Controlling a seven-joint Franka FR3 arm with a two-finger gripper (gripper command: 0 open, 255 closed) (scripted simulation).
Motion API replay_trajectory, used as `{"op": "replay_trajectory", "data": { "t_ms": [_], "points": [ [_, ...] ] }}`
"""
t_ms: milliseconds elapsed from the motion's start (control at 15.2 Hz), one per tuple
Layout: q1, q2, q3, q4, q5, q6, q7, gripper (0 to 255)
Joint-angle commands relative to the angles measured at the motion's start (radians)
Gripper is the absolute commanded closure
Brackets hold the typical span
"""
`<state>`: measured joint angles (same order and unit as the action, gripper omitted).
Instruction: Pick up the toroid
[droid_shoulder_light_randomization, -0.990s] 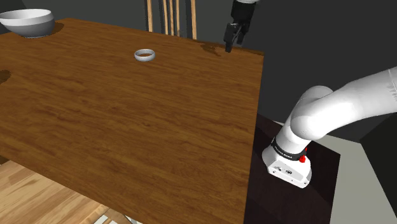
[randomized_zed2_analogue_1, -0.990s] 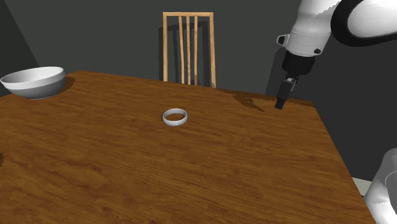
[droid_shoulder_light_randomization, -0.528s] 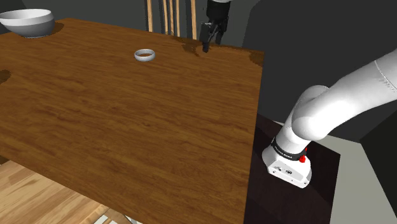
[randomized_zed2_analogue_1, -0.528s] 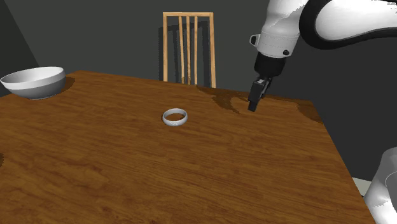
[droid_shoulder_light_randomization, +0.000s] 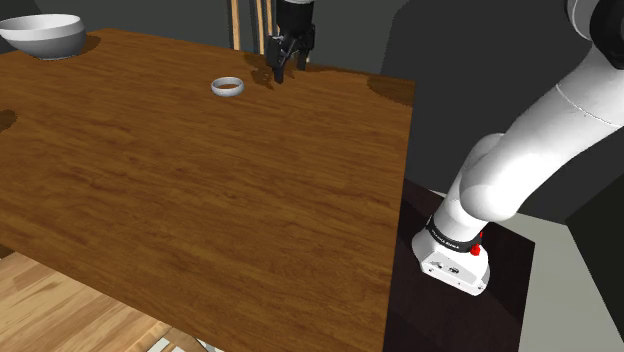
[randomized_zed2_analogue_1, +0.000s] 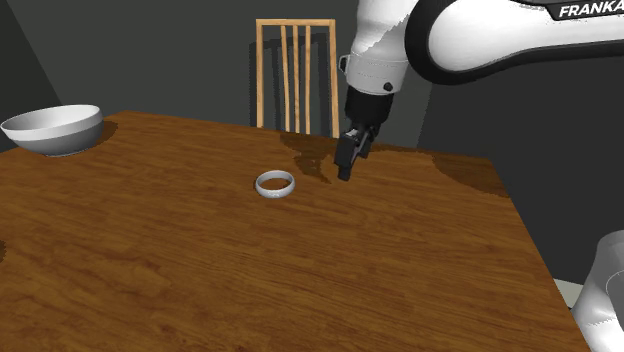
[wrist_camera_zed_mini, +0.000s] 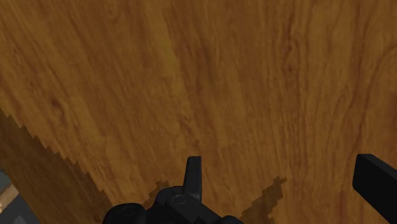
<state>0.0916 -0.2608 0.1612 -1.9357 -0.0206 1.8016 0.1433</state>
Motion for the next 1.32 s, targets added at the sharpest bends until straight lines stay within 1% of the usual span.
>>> {"op": "replay_trajectory", "data": {
  "t_ms": [0, 396, 726, 792, 1254],
  "points": [
    [0.009, 0.059, 0.022, 0.063, -0.009, 0.003, 0.023, 0],
    [0.048, 0.256, 0.084, 0.286, -0.061, -0.008, 0.1, 0],
    [0.102, 0.444, 0.123, 0.526, -0.129, -0.052, 0.159, 0],
    [0.11, 0.467, 0.126, 0.557, -0.138, -0.06, 0.165, 0],
    [0.103, 0.445, 0.122, 0.433, -0.133, 0.043, 0.172, 0]
  ]
}}
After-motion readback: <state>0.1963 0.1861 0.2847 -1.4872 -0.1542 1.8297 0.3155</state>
